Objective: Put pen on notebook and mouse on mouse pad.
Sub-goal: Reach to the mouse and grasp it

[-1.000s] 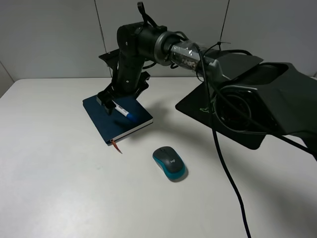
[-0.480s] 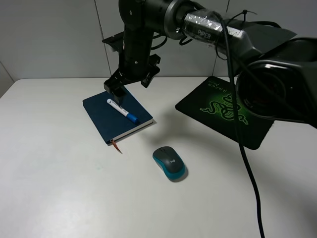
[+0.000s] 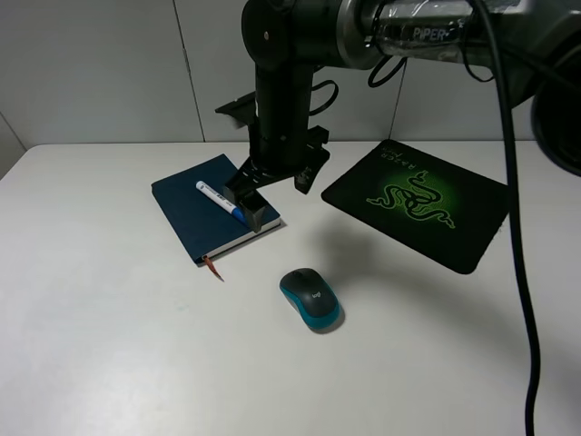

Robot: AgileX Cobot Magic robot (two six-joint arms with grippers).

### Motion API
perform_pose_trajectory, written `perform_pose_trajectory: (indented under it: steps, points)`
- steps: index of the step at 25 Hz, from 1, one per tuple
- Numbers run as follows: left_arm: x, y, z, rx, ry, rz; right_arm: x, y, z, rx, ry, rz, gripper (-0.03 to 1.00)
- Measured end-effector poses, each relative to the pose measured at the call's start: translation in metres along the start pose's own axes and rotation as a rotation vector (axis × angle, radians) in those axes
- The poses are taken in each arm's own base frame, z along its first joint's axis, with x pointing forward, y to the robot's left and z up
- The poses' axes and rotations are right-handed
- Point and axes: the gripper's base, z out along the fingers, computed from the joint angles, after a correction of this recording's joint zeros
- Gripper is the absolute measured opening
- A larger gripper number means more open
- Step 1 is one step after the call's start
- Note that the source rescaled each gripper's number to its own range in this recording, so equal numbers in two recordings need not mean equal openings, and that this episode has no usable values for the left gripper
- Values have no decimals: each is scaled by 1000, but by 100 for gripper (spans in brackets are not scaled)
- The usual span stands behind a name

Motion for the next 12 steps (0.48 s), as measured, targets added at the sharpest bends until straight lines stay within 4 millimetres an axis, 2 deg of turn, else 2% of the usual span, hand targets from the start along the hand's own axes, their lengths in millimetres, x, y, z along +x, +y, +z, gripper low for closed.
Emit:
perform_pose_trajectory:
  steps: [7, 12]
  points:
    - [0, 0, 0, 0, 0, 0, 25, 4, 7, -16, 84, 82, 100]
    - [0, 0, 0, 0, 0, 0, 47, 9, 20, -50, 152, 129, 100]
